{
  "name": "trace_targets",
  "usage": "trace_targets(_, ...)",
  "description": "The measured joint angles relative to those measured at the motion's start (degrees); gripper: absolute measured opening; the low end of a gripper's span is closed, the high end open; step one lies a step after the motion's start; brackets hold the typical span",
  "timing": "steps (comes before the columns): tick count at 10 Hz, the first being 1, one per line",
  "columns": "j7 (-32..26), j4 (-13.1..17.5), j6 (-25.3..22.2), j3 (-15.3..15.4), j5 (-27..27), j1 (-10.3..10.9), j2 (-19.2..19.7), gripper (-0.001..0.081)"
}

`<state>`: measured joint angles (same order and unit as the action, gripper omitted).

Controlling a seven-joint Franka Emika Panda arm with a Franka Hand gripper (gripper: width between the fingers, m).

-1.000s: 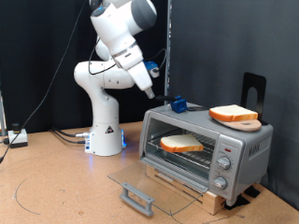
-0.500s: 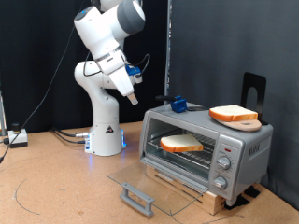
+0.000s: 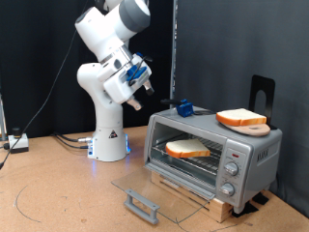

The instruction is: Make a piece of toast with the oven

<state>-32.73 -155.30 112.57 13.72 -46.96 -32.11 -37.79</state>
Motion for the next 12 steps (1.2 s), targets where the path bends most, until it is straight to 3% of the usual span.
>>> trace_targets(1, 5.0, 1.7, -0.5, 1.2, 2.1, -1.7, 2.9, 0.0804)
trace_targets(2, 2.3, 1.6, -0.2, 1.2, 1.2, -1.5, 2.8, 0.0804)
trace_targets(4, 7.1, 2.7, -7.7, 0.3, 3.4, -2.4, 4.3, 0.0804)
trace_targets(6, 16.2, 5.6, -13.3, 0.3, 7.3, -4.8, 10.4, 0.0804)
trace_targets(7, 18.0, 6.5, -12.9, 0.4, 8.4, -5.7, 13.5, 0.0804)
trace_targets(9, 17.7, 7.2, -8.5, 0.4, 8.5, -6.7, 17.5, 0.0804)
trace_targets(12, 14.4, 7.8, -13.6, -1.0, 8.6, -6.8, 18.5, 0.0804)
